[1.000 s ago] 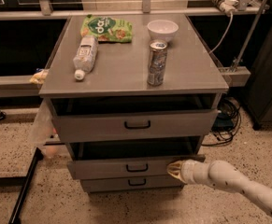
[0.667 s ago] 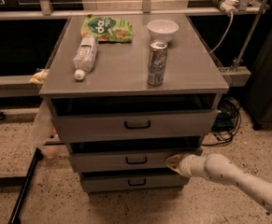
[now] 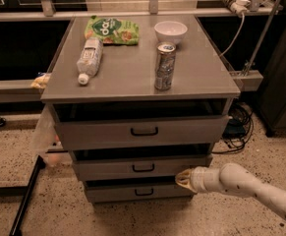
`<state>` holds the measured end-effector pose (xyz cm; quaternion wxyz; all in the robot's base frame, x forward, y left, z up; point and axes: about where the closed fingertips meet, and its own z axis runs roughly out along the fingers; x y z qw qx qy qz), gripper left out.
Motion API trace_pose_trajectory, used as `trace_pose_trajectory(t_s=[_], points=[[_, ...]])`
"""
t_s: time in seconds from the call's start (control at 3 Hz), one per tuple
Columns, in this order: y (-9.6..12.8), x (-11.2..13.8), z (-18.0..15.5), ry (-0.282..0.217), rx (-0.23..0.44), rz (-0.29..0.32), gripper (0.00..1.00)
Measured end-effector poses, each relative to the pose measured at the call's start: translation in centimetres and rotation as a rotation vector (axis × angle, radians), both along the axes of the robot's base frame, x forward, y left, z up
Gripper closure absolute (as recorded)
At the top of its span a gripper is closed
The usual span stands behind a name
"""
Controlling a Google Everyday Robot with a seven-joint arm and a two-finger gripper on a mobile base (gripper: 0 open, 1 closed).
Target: Close middle drawer
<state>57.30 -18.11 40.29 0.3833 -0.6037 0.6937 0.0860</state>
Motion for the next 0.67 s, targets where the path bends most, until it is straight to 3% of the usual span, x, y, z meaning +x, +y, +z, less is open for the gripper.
trace_pose_trajectory(t_s=[0.33, 0.67], points=[[-0.39, -5.14, 2.19, 0.130, -0.002, 0.017, 1.00], [-0.12, -5.67, 2.69, 0.140, -0.007, 0.031, 0.81]])
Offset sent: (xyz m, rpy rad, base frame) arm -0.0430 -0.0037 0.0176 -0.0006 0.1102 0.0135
